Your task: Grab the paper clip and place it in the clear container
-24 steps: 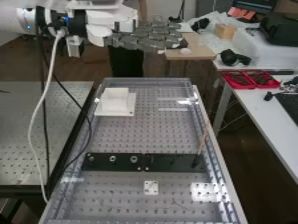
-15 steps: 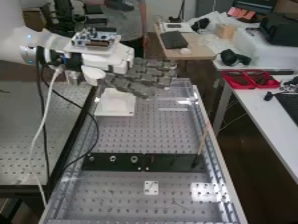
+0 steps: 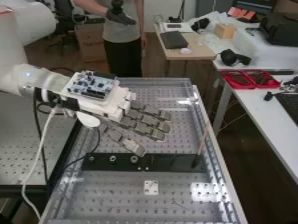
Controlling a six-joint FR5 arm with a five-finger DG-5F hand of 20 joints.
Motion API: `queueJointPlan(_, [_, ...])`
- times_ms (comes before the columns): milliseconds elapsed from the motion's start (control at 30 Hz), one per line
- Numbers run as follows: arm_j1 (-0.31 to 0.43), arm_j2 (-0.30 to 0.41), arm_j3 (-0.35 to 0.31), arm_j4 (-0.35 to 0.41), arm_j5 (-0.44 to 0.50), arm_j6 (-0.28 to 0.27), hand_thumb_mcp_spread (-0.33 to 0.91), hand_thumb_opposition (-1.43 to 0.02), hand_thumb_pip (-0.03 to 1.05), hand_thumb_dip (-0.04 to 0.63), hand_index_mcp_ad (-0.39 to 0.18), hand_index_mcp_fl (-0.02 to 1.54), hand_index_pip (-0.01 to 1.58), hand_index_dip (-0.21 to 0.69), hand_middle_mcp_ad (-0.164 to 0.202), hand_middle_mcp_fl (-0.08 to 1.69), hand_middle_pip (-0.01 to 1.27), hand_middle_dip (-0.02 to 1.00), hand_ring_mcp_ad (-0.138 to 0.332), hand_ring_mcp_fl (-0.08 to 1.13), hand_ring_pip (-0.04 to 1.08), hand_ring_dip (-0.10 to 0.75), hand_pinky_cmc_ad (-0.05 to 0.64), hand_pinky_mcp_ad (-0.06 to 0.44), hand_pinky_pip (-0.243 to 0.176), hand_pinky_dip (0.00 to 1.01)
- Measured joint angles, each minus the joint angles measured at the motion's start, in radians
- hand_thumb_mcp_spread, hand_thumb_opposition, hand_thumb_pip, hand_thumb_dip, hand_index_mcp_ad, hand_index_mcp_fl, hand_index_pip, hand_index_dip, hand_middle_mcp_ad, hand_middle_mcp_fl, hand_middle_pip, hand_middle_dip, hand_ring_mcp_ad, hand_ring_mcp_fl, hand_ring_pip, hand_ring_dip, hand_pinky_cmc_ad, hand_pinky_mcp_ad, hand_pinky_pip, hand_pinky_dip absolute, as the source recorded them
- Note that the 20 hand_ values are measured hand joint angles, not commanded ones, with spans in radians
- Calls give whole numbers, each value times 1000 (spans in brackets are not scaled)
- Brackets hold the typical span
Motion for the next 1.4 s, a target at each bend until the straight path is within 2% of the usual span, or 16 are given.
queueJointPlan(100, [-32, -33, 10, 12, -33, 0, 375, -709, 504, 164, -23, 222, 180, 45, 80, -2, 126, 113, 47, -3, 87, 28, 276, 232, -58, 290])
queueJointPlan(267, [-92, -85, 41, 33, -118, 2, 384, -745, 517, 182, -37, 342, 305, 51, 77, -7, 120, 110, 49, -3, 79, 35, 284, 232, -61, 281])
queueJointPlan(533, [-156, -138, 91, 54, -234, -1, 403, -773, 538, 208, -52, 443, 564, 59, 80, -5, 134, 115, 49, -2, 82, 37, 295, 234, -63, 253])
queueJointPlan(733, [-162, -165, 124, 65, -265, -3, 424, -785, 546, 220, -54, 450, 761, 59, 80, -5, 138, 122, 49, -2, 82, 37, 295, 234, -63, 223])
queueJointPlan(900, [-138, -169, 128, 77, -232, -9, 424, -798, 548, 220, -54, 438, 925, 54, 80, -5, 138, 124, 49, -2, 82, 37, 295, 234, -63, 208])
queueJointPlan(1100, [-124, -180, 128, 85, -206, -6, 424, -799, 562, 236, -54, 326, 1152, 126, 80, 7, 136, 127, 45, -5, 82, 35, 295, 234, -63, 194])
queueJointPlan(1400, [-186, -229, 166, 86, -331, -23, 438, -819, 562, 265, -59, 237, 1333, 223, 77, 24, 136, 143, 45, -2, 91, 42, 295, 234, -59, 195])
